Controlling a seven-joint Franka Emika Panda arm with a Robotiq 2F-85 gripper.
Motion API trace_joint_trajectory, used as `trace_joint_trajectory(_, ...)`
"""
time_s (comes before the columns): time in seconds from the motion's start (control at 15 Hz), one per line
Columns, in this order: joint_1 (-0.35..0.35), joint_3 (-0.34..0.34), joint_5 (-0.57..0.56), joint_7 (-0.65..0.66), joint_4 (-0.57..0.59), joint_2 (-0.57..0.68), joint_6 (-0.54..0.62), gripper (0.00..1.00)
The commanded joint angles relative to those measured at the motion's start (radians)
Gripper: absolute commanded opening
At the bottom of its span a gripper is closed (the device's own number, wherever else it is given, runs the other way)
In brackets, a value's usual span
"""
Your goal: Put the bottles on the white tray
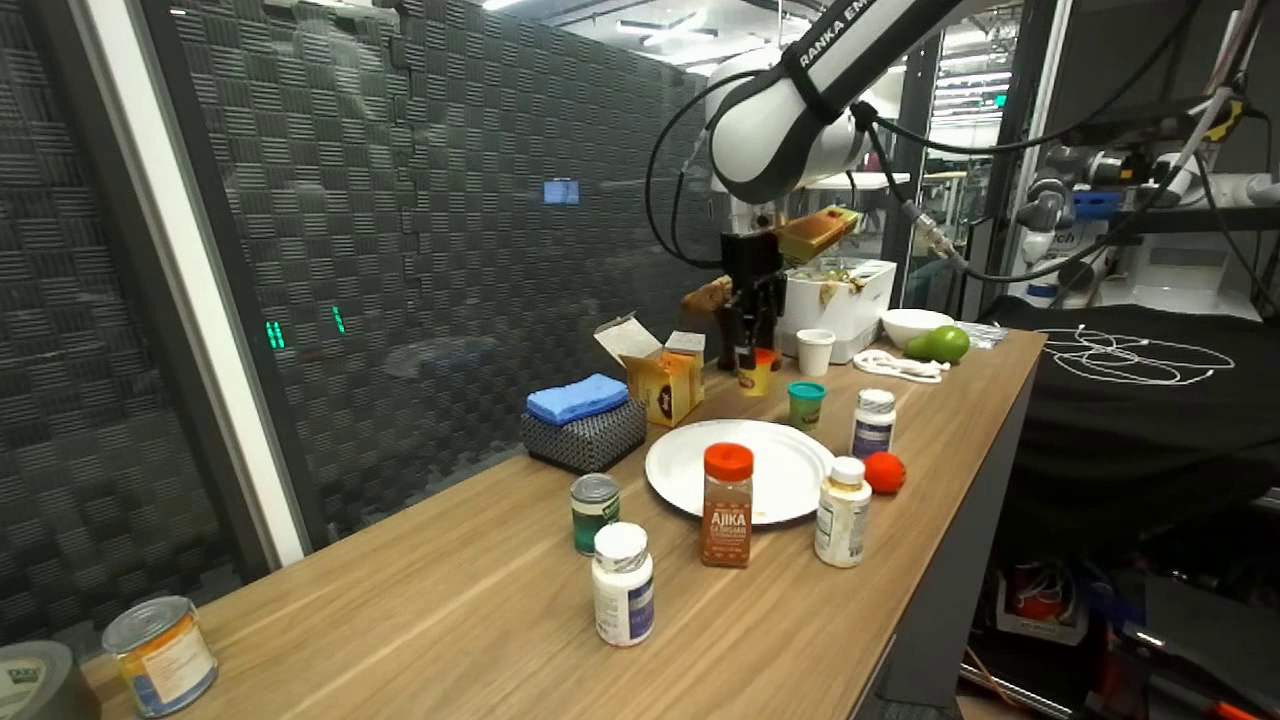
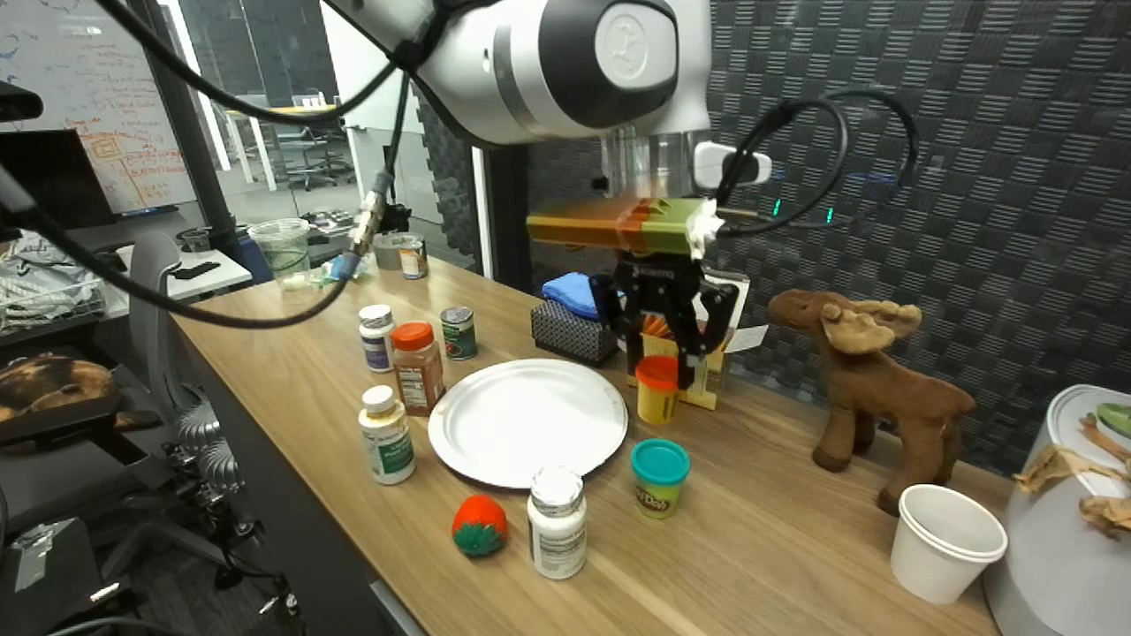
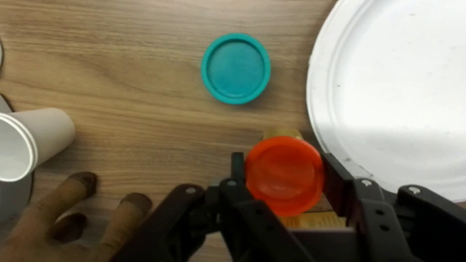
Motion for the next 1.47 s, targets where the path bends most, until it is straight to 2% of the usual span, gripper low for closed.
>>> trace_joint_trajectory(0.0,0.056,0.024,-0.041,0.033,-0.082,-0.125,-0.028,0.29)
trace_joint_trajectory(0.53,0.149,0.069,-0.112,0.122,-0.114,-0.074,-0.032,0.29)
trace_joint_trajectory(1.0,0.152,0.077,-0.076,0.175,-0.110,-0.019,0.096,0.29)
trace_joint_trajectory(1.27,0.148,0.075,-0.072,0.175,-0.106,0.003,0.101,0.29)
trace_joint_trajectory(1.33,0.145,0.076,-0.071,0.164,-0.106,0.004,0.090,0.79)
trace_joint_trajectory(1.4,0.141,0.079,-0.064,0.159,-0.109,0.002,0.092,0.81)
